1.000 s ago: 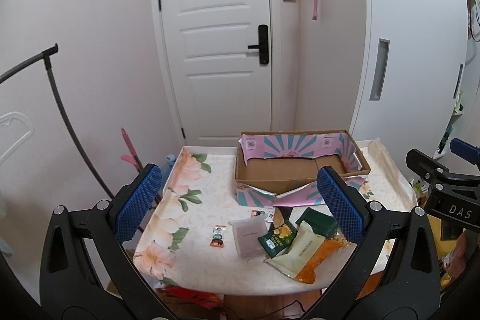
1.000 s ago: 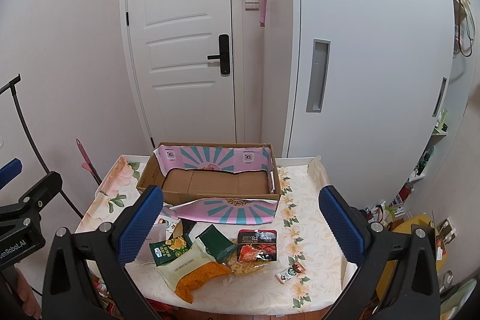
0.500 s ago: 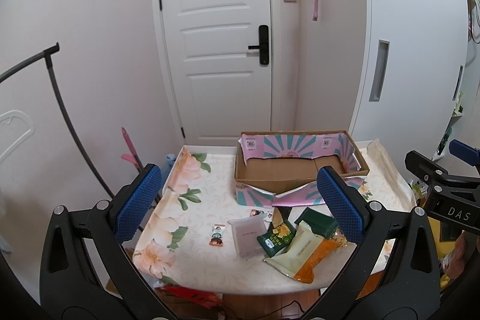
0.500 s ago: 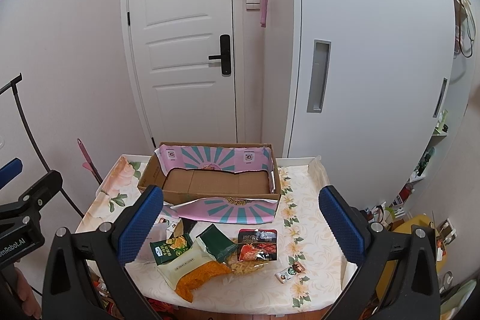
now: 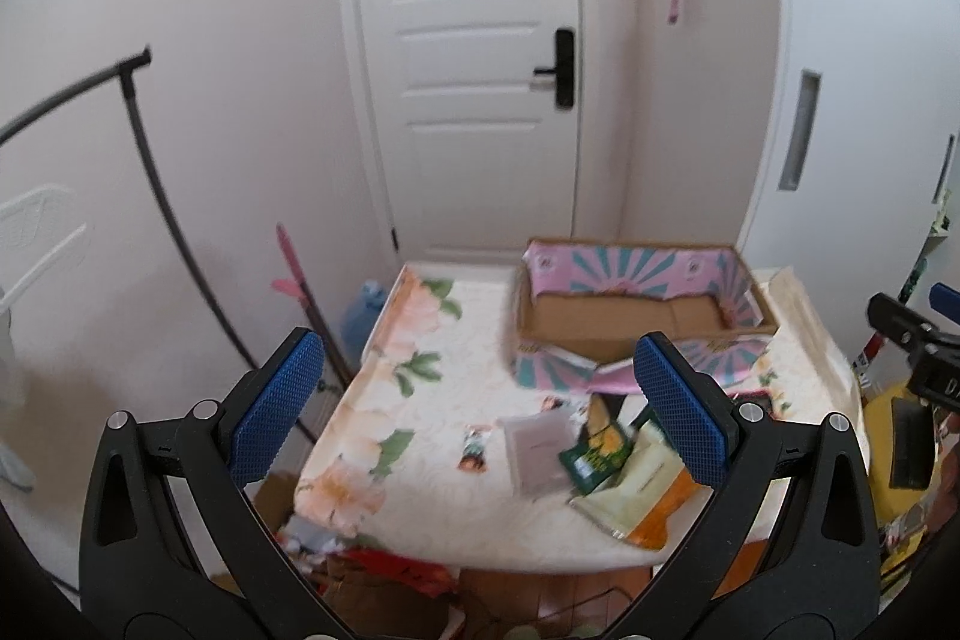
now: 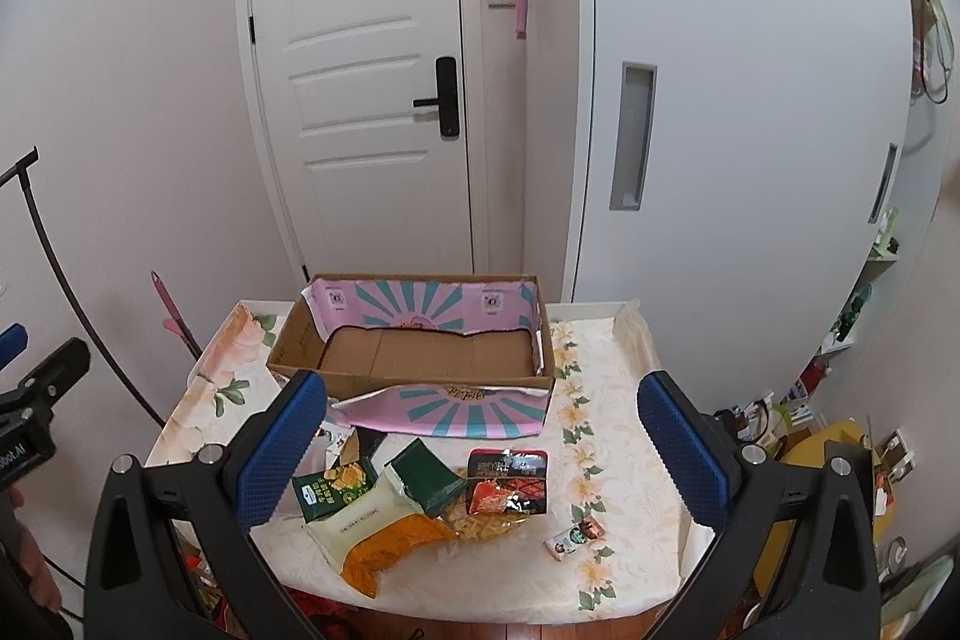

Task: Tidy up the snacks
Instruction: 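Reach the left gripper to the small snack bar and close on it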

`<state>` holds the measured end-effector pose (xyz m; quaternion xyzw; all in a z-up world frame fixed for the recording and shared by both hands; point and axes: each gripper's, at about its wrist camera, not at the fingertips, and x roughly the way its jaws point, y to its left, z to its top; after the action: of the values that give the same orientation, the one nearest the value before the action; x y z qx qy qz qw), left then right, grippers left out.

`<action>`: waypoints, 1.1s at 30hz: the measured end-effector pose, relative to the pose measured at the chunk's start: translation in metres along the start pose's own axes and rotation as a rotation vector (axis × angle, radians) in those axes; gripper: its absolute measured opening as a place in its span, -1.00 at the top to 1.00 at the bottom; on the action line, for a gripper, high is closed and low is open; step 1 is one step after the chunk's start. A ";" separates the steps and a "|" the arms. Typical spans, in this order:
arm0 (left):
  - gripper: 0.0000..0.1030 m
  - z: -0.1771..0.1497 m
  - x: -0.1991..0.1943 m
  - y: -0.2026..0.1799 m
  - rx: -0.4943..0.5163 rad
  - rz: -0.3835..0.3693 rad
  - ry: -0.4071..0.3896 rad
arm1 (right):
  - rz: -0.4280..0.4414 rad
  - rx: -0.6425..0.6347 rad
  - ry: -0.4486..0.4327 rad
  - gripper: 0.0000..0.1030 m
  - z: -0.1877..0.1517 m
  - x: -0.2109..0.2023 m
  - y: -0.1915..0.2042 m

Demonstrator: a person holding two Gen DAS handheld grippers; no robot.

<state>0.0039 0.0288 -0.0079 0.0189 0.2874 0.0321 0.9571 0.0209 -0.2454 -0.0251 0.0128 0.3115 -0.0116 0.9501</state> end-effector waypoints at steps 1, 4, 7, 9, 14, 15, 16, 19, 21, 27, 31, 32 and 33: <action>-0.99 -0.004 0.003 0.004 -0.005 0.011 0.016 | 0.012 0.003 0.011 -0.99 -0.002 0.004 -0.001; -0.99 -0.018 0.010 0.015 -0.021 0.022 0.054 | 0.054 -0.005 0.042 -0.99 -0.010 0.015 0.001; -0.99 -0.034 0.022 0.026 -0.015 0.024 0.087 | 0.088 -0.031 0.065 -0.99 -0.019 0.026 0.008; -0.99 -0.043 0.031 0.032 -0.005 0.016 0.113 | 0.109 -0.050 0.087 -0.99 -0.027 0.037 0.020; -0.99 -0.063 0.067 0.049 -0.004 -0.049 0.202 | 0.142 -0.052 0.138 -0.99 -0.041 0.055 0.039; -0.99 -0.067 0.077 0.053 -0.004 -0.065 0.228 | 0.141 -0.049 0.154 -0.99 -0.046 0.061 0.047; -0.99 -0.070 0.083 0.055 -0.003 -0.075 0.243 | 0.138 -0.048 0.169 -0.99 -0.049 0.066 0.053; -0.99 -0.080 0.109 0.063 0.013 -0.108 0.287 | 0.137 -0.031 0.197 -0.99 -0.057 0.079 0.067; -0.99 -0.085 0.124 0.065 0.026 -0.133 0.310 | 0.135 -0.018 0.220 -0.99 -0.062 0.090 0.078; -0.86 -0.101 0.178 0.060 0.091 -0.205 0.385 | 0.108 0.009 0.270 -0.99 -0.079 0.123 0.110; -0.60 -0.115 0.210 0.049 0.140 -0.254 0.423 | 0.077 0.000 0.303 -0.99 -0.088 0.141 0.125; -0.56 -0.118 0.214 0.047 0.149 -0.260 0.428 | 0.072 -0.002 0.310 -0.99 -0.090 0.145 0.128; -0.52 -0.121 0.220 0.044 0.159 -0.269 0.434 | 0.065 -0.005 0.322 -0.99 -0.093 0.151 0.130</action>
<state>0.1183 0.0908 -0.2272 0.0484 0.4874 -0.1149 0.8642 0.0914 -0.1144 -0.1873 0.0223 0.4594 0.0223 0.8877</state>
